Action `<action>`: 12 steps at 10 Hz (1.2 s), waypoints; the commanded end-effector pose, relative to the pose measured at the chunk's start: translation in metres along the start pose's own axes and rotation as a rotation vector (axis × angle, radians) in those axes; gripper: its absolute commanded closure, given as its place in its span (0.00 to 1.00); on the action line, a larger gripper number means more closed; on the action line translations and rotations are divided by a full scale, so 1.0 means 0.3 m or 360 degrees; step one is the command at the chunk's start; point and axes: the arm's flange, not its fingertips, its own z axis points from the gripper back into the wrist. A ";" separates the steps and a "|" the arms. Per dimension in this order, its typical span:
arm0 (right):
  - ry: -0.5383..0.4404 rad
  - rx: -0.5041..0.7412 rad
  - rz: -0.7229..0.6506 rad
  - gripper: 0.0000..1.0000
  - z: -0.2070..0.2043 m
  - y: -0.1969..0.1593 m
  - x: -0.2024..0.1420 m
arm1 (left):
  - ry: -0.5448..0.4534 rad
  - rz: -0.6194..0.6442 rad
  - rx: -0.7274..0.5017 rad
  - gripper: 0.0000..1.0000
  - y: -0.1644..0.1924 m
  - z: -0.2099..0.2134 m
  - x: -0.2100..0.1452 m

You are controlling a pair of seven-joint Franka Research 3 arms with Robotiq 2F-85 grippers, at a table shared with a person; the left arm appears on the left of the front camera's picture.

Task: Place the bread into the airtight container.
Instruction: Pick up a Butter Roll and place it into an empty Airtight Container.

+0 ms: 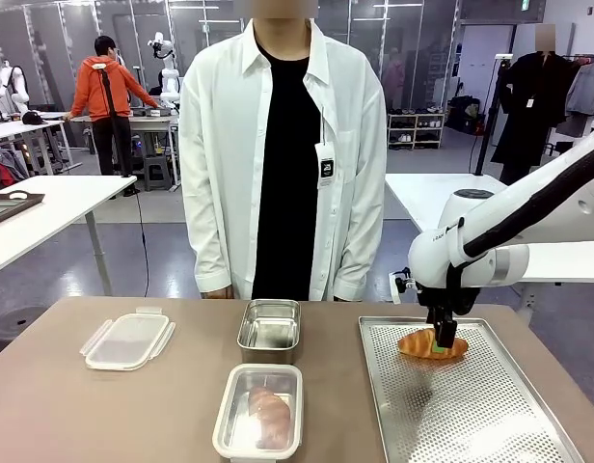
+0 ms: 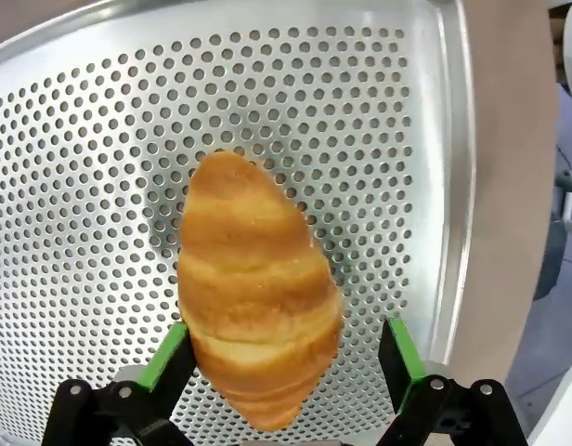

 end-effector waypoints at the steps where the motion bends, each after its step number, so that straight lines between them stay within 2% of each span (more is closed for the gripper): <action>1: 0.0064 0.0048 -0.0030 0.00 -0.031 -0.021 0.010 | -0.0003 -0.0025 -0.0019 0.00 -0.002 0.003 0.000; 4: 0.0031 0.0039 -0.0052 0.02 -0.017 -0.022 0.002 | -0.0003 -0.0025 -0.0019 0.00 -0.002 0.003 0.000; 5: 0.0020 0.0036 -0.0048 0.10 -0.004 -0.022 0.001 | -0.0003 -0.0025 -0.0019 0.00 -0.002 0.003 0.000; 6: 0.0023 0.0042 -0.0032 0.14 0.010 -0.021 0.001 | -0.0003 -0.0025 -0.0019 0.00 -0.002 0.003 0.000; 7: 0.0052 0.0040 -0.0030 0.30 0.010 -0.020 0.004 | -0.0003 -0.0025 -0.0019 0.00 -0.002 0.003 0.000; 8: 0.0040 0.0045 -0.0039 0.33 0.015 -0.022 0.006 | -0.0003 -0.0025 -0.0019 0.00 -0.002 0.003 0.000; 9: 0.0032 0.0046 -0.0050 0.49 0.020 -0.024 0.006 | -0.0003 -0.0025 -0.0019 0.00 -0.002 0.003 0.000; 10: 0.0016 0.0041 -0.0047 0.53 0.037 -0.021 0.007 | -0.0003 -0.0025 -0.0019 0.00 -0.002 0.003 0.000; 11: 0.0010 0.0037 -0.0051 0.69 0.056 -0.019 0.009 | -0.0003 -0.0025 -0.0019 0.00 -0.002 0.003 0.000; 12: 0.0002 0.0045 -0.0053 0.73 0.078 -0.016 0.015 | -0.0003 -0.0025 -0.0019 0.00 -0.002 0.003 0.000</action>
